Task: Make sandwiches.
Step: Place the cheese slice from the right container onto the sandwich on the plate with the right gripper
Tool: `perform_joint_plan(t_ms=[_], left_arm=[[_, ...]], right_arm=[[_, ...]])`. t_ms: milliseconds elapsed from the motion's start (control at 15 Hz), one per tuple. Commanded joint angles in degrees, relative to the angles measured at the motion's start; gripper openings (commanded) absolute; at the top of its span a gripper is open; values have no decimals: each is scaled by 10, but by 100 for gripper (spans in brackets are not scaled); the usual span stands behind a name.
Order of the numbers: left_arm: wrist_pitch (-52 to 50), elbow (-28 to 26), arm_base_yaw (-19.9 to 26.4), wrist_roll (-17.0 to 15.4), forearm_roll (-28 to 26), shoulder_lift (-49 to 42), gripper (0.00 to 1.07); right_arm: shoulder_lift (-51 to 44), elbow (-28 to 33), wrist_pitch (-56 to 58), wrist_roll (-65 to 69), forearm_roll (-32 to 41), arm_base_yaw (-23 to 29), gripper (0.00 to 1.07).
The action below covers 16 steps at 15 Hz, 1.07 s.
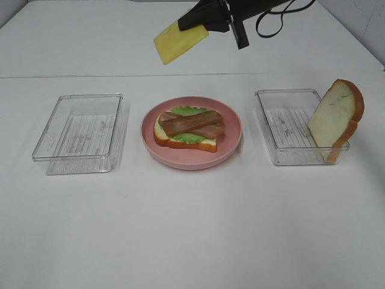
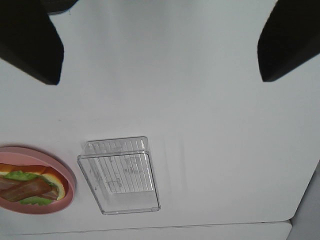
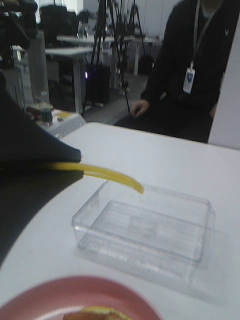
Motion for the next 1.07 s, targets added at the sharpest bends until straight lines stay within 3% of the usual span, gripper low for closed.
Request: perform_joint_plan(t_ms=[67, 267, 400, 733, 1067], left_arm=[[-2, 2, -1, -3, -6, -12, 98], [-2, 2, -1, -3, -6, -12, 98], [-2, 2, -1, -3, -6, -12, 98], [-2, 2, -1, -3, -6, -12, 98], [-2, 2, -1, -3, -6, -12, 98]], right_arm=[[-2, 99, -34, -81, 96, -2, 0], [-6, 193, -85, -154, 175, -1, 0], [-4, 227, -125, -159, 175, -1, 0], [0, 229, -215, -156, 159, 32, 0], [29, 229, -220, -117, 112, 33, 0]])
